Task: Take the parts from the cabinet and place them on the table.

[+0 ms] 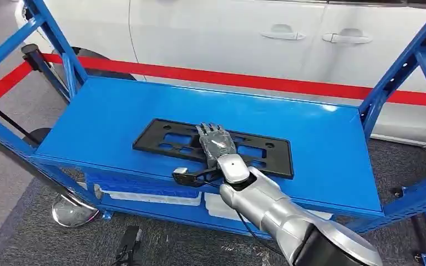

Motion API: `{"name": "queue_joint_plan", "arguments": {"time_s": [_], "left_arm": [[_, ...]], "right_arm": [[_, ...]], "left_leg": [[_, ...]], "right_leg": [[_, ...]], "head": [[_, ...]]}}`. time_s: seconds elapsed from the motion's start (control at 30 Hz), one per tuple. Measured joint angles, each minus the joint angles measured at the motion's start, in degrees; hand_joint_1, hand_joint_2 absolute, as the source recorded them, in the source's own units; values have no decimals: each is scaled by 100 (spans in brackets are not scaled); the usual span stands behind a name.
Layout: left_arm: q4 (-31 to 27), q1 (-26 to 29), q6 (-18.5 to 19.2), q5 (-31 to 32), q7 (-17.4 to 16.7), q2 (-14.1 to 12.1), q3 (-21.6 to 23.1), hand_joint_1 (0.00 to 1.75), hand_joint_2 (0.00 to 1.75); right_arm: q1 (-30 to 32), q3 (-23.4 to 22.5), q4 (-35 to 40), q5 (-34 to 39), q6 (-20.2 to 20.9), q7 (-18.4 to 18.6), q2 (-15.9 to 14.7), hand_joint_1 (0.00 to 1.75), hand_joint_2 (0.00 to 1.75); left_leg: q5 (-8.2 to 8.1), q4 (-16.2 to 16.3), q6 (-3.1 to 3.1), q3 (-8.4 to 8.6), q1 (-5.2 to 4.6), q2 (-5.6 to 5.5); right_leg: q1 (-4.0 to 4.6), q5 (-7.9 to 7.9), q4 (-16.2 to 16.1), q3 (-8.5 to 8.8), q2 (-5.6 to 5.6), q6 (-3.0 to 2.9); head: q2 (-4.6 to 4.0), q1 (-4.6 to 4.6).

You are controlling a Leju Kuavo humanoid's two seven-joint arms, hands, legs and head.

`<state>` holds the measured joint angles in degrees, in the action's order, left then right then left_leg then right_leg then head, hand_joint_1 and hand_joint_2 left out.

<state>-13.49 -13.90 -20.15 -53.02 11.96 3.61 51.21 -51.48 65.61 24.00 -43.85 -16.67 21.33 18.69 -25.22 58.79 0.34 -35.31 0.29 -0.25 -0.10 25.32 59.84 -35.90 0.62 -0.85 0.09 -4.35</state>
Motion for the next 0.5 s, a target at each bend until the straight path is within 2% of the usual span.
{"name": "queue_joint_plan", "arguments": {"time_s": [0.03,0.07,0.13,0.17,0.2,0.23,0.27,0.33,0.37,0.4,0.43,0.5], "left_arm": [[0,-3,0,9,-2,0,0,0,0],[0,-2,-7,9,-7,0,0,0,0],[0,-5,-9,9,-9,0,0,0,0],[0,5,-13,9,-11,0,0,0,0],[0,15,-13,9,-13,0,0,0,0],[0,22,-15,9,-13,0,0,0,0],[0,25,-17,9,-13,-2,0,0,0],[0,19,-17,9,-13,-7,0,0,0],[0,17,-20,9,-13,-13,0,0,0],[0,6,-20,9,-11,-13,0,0,0],[0,6,-22,7,-11,-13,0,0,0],[0,20,-26,2,-11,-24,0,0,0]], "right_arm": [[-8,0,-4,-11,69,24,2,159,175],[-7,0,-13,-15,142,44,2,159,175],[-6,0,-26,-15,348,59,4,159,175],[-3,0,-39,-15,467,66,4,159,175],[3,0,-46,-15,531,76,4,159,175],[9,0,-52,-15,553,81,4,159,175],[4,0,-59,-15,588,90,4,162,175],[-12,0,-59,-15,594,96,7,168,175],[-30,0,-59,-15,607,112,9,169,175],[-52,0,-61,-15,627,118,9,169,175],[-58,0,-68,-15,653,124,9,171,175],[-57,0,-79,-7,708,125,9,175,175]], "left_leg": [[-26,9,-25,-8,4,0],[-91,86,-63,-29,16,3],[-490,740,-129,-318,38,5],[-719,1261,-157,-556,47,5],[-821,1605,-174,-717,49,5],[-811,1716,-178,-769,51,5],[-629,1535,-180,-685,56,5],[-127,588,-155,-207,58,6],[19,92,-133,32,57,7],[-75,-40,-108,138,10,-5],[-56,-48,-58,116,5,-10],[-60,-34,-14,109,-7,-6]], "right_leg": [[-55,-30,-50,36,-10,-42],[-62,-36,-65,53,-14,-55],[-74,-40,-68,48,-23,-78],[-73,-40,-67,41,-23,-80],[-73,-40,-66,38,-22,-80],[-73,-40,-65,39,-22,-80],[-74,-40,-59,44,-18,-79],[-82,-33,-57,69,-11,-69],[-82,-25,-57,77,-9,-53],[-40,-27,-54,59,-1,-22],[-46,-38,-59,52,8,4],[-51,-58,-99,67,13,57]], "head": [[0,2],[0,-11],[0,-33],[0,-31],[0,-35],[0,-35],[0,-35],[0,-33],[0,-33],[0,-33],[0,-27],[0,-29]]}}
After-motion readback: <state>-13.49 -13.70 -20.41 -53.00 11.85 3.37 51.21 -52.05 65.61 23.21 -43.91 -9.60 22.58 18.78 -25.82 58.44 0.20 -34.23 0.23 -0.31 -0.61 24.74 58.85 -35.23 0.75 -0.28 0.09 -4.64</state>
